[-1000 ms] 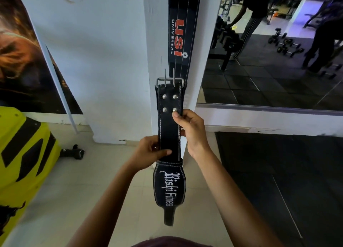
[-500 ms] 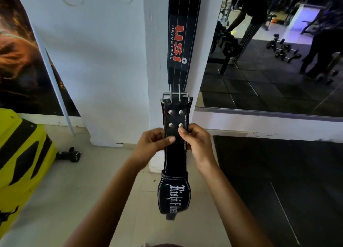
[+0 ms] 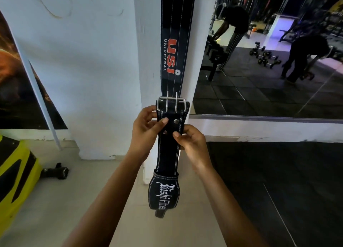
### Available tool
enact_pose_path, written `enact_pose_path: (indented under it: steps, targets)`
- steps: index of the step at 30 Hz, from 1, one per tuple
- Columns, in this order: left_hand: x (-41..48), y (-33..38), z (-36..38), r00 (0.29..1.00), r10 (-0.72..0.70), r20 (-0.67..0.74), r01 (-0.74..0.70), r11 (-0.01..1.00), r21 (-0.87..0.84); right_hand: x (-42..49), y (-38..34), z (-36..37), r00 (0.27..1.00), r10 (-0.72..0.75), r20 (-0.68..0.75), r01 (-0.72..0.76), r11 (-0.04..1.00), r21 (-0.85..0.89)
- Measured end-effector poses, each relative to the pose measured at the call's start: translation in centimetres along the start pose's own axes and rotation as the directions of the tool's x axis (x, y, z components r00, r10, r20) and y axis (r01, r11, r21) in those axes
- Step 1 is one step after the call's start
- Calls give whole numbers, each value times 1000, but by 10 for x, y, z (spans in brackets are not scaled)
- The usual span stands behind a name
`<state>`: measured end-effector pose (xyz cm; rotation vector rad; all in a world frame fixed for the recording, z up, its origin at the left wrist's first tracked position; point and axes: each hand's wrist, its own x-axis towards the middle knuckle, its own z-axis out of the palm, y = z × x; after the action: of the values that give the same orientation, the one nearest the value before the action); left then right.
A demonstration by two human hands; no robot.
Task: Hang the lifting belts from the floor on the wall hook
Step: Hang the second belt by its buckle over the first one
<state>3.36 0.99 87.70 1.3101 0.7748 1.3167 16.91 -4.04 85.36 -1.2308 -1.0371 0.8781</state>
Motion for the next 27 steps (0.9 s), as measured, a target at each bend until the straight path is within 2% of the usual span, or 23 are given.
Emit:
enact_pose_path:
  steps: [3, 6, 9, 12, 15, 18, 21, 23, 27]
  targets:
    - [19, 12, -5, 999, 37, 17, -37, 999, -3, 22, -23, 9, 995, -84, -50, 84, 996, -8]
    - [42, 24, -17, 997, 36, 68, -36, 999, -6, 47, -51, 13, 992, -127, 5, 127, 991, -43]
    - [63, 35, -27, 999, 44, 23, -44, 999, 13, 67, -74, 26, 990, -133, 38, 135, 990, -37]
    - [82, 43, -34, 996, 78, -39, -75, 995, 63, 83, -83, 41, 986, -163, -26, 161, 986, -43]
    - [107, 65, -37, 981, 185, 56, -190, 976, 107, 96, -92, 47, 965, -251, -72, 241, 963, -118]
    - [136, 94, -25, 938, 300, 174, -327, 932, 154, 117, -118, 41, 936, -337, -99, 331, 941, -68]
    - [167, 127, -2, 870, 436, 228, -481, 852, 207, 151, -154, 32, 901, -424, -95, 425, 905, -8]
    - [189, 151, 14, 817, 530, 226, -576, 773, 267, 177, -183, 27, 855, -511, -83, 511, 859, -26]
    - [234, 202, 45, 726, 669, 158, -677, 656, 334, 225, -251, 22, 745, -665, -45, 659, 745, -99]
